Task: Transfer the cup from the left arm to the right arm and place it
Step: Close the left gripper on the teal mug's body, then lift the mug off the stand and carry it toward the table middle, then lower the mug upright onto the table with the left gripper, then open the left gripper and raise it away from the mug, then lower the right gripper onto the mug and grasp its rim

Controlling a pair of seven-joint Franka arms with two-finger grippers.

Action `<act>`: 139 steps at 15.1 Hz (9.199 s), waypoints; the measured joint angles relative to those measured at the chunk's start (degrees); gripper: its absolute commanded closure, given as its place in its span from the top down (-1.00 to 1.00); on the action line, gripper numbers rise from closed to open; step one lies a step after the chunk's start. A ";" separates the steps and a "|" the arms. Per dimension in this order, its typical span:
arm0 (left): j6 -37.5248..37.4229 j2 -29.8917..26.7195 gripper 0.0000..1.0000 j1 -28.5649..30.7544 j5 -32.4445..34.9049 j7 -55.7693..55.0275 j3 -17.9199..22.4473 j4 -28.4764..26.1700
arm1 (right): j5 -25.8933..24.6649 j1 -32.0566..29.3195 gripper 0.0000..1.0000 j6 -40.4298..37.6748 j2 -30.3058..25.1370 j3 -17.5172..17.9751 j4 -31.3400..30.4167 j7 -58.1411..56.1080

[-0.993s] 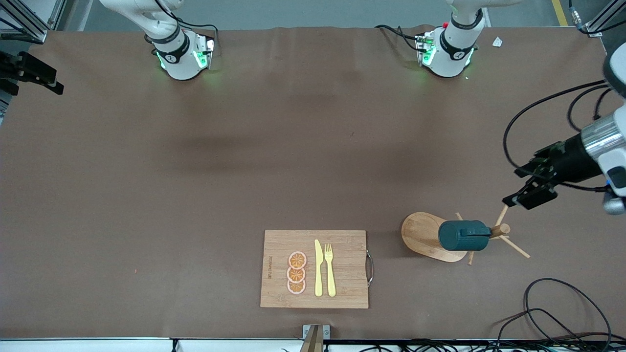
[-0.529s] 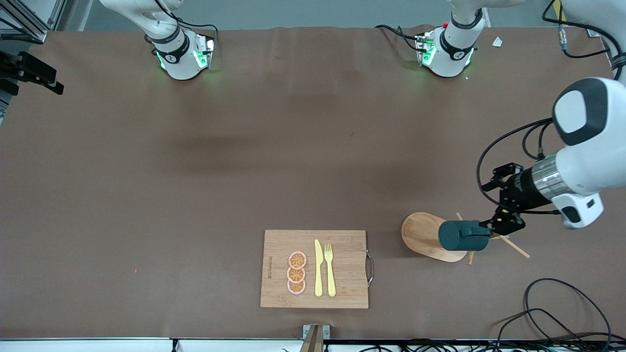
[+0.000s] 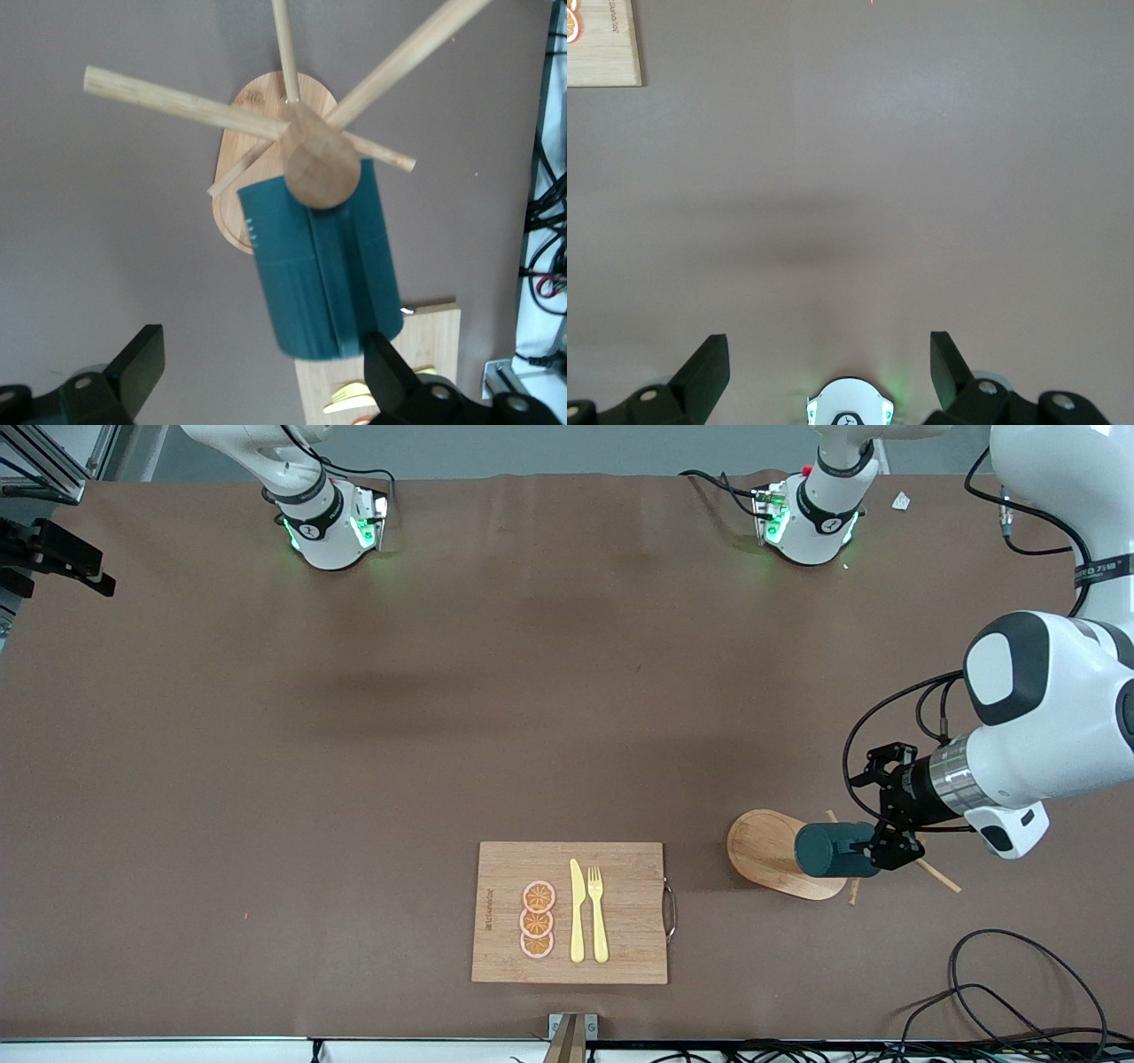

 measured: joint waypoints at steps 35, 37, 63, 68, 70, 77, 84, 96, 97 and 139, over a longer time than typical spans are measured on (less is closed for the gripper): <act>7.27 6.78 0.50 0.48 0.00 -4.40 -0.59 1.40 | 0.00 -0.02 1.00 0.53 0.00 -0.14 -0.09 0.00; 7.30 6.79 0.22 0.34 0.01 -4.40 -0.62 1.71 | 0.00 -0.02 1.00 0.53 0.00 -0.14 -0.10 0.00; 8.03 6.20 -0.18 -27.17 25.24 -6.11 -6.12 3.87 | -0.01 -0.04 1.00 0.52 0.01 -0.17 -0.12 0.00; 8.23 11.89 -0.18 -38.19 45.13 -14.67 -6.08 3.55 | -0.04 -0.13 1.00 0.29 0.01 -0.31 -0.12 0.00; 8.23 14.54 -0.18 -41.93 53.46 -18.62 -6.03 3.46 | -0.04 -0.14 1.00 -0.12 0.01 -0.39 -0.12 0.00; 5.78 23.56 -0.18 -49.74 82.71 -34.24 -5.78 2.64 | -0.08 -0.14 1.00 -0.11 0.01 -0.44 -0.12 -0.08; -1.29 31.99 -0.07 -52.53 103.90 -43.49 -5.62 2.64 | -0.39 -0.13 1.00 0.30 0.01 -0.43 -0.12 -0.35; -7.32 32.63 0.99 -63.10 87.05 -50.47 -6.27 3.63 | -1.12 -0.15 1.00 0.57 0.01 -0.48 -0.11 -1.42; -7.84 30.93 0.99 -63.94 83.37 -50.47 -6.61 3.97 | -1.13 -0.16 1.00 0.55 0.04 -0.52 -0.12 -1.42; -25.83 -18.06 1.00 11.28 17.97 76.29 -7.69 5.82 | 7.96 41.70 0.47 59.52 32.12 0.71 -17.21 50.59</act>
